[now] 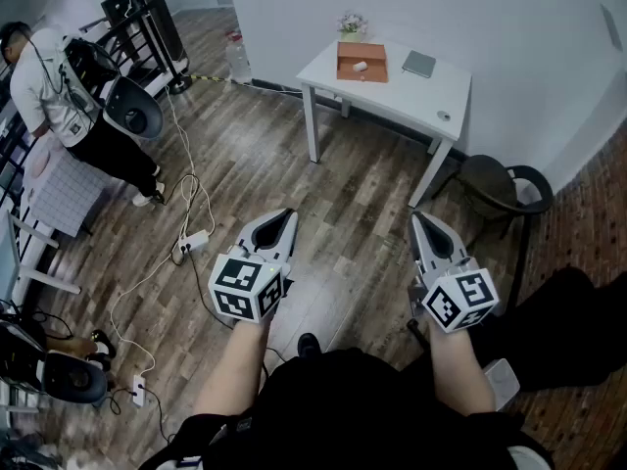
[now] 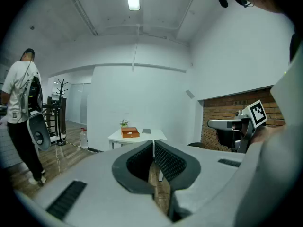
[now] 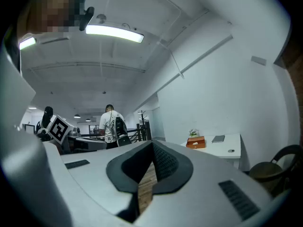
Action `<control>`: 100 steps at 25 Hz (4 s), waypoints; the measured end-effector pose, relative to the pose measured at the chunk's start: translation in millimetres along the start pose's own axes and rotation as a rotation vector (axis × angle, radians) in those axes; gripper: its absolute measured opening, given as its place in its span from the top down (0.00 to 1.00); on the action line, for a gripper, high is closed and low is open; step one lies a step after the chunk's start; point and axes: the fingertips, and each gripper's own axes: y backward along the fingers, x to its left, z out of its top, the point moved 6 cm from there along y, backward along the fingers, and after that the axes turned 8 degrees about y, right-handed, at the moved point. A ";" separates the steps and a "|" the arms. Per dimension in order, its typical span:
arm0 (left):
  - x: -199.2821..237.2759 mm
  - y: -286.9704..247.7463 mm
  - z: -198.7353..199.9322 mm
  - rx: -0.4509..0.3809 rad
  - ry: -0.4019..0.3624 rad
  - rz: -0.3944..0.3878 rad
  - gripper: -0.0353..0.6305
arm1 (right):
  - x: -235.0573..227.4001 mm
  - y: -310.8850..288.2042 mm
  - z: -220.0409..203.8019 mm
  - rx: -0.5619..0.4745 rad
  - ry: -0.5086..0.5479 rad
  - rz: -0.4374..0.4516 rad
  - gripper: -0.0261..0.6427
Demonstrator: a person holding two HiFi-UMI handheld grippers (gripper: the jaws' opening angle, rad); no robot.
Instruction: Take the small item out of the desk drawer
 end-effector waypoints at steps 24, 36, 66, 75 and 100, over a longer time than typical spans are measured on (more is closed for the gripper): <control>82.5 20.9 7.1 -0.003 -0.024 -0.050 0.91 | 62.5 -70.1 -8.2 0.015 -0.044 -0.040 0.97; 133.9 -25.5 7.1 0.024 0.006 -0.034 0.92 | 59.9 -133.4 -31.4 0.122 0.097 0.003 0.97; 109.1 -407.7 85.5 0.125 -0.048 -0.092 0.91 | -273.1 -277.9 -64.6 0.178 -0.036 -0.020 0.97; 166.3 -507.9 75.3 0.112 0.000 -0.081 0.91 | -329.5 -381.7 -85.0 0.238 -0.042 0.040 0.97; 325.8 -740.4 142.4 0.141 0.080 0.023 0.91 | -466.6 -698.7 -90.2 0.365 0.035 0.276 0.97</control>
